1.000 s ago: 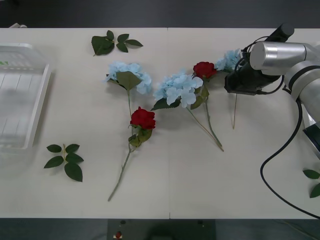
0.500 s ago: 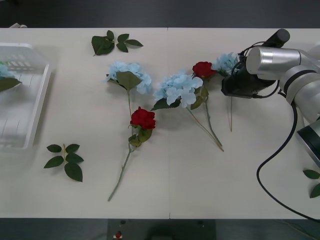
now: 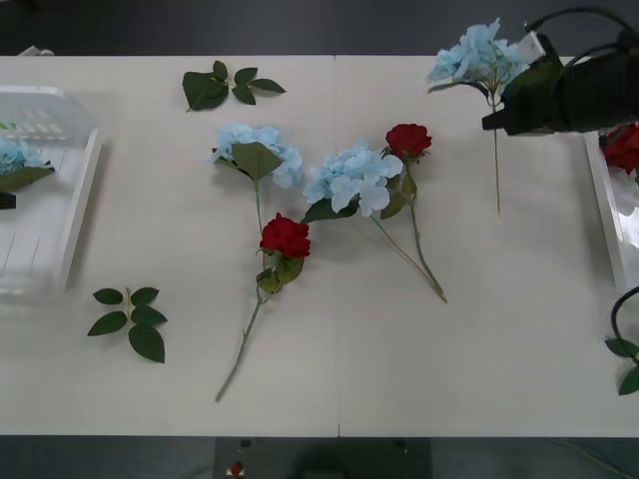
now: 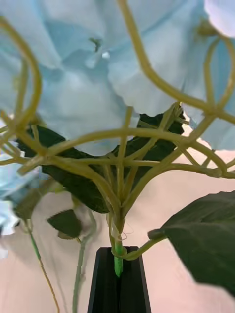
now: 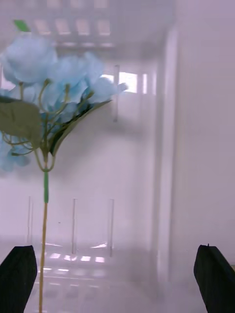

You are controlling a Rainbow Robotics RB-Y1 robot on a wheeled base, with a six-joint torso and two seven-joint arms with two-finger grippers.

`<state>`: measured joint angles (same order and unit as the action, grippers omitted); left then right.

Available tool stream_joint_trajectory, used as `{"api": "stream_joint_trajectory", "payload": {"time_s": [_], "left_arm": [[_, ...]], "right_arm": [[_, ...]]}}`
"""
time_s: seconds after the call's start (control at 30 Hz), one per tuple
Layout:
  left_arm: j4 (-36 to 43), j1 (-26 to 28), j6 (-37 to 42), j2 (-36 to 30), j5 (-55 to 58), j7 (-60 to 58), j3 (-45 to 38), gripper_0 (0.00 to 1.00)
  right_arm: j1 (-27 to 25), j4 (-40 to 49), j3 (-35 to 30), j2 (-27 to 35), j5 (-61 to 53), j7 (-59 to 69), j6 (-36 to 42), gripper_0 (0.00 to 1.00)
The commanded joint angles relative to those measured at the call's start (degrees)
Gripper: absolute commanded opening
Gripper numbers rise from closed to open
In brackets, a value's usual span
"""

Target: Put the red flowers into the right box and the blue flowers into the left box

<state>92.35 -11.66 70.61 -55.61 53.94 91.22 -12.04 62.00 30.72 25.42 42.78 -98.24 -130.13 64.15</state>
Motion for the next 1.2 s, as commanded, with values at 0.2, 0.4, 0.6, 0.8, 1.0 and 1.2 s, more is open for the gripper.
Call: {"api": "stream_joint_trajectory", "payload": {"time_s": [0.2, 0.4, 0.6, 0.8, 1.0, 1.2], "left_arm": [[18.0, -2.5, 7.4, 0.1, 2.9, -6.8, 0.4, 0.99], [20.1, -2.7, -5.0, 5.0, 4.2, -8.3, 10.5, 1.0], [20.2, -2.3, -14.2, 11.1, 6.1, -4.1, 15.6, 1.0], [19.9, 0.4, -14.5, 17.5, 19.0, 8.9, 15.0, 1.0], [19.8, 6.6, -14.6, 22.9, 30.5, 27.3, 13.5, 1.0], [19.7, 11.6, -14.6, 28.3, 34.6, 39.1, 13.5, 1.0]], "right_arm": [[-9.0, 27.6, 0.8, 7.8, -14.1, -10.4, -8.0, 0.0], [-14.4, 41.3, 0.5, 5.9, -18.7, -11.9, -14.9, 0.0], [-16.9, 46.5, -2.6, -2.2, -18.0, -15.9, -17.5, 0.0], [-17.7, 46.5, -7.1, -11.9, -12.6, -19.1, -12.7, 0.0], [-17.9, 46.6, -7.2, -16.4, -10.7, -19.1, -12.2, 0.0], [-18.1, 48.2, -7.2, -17.0, -11.0, -18.6, -10.8, 0.0]]}}
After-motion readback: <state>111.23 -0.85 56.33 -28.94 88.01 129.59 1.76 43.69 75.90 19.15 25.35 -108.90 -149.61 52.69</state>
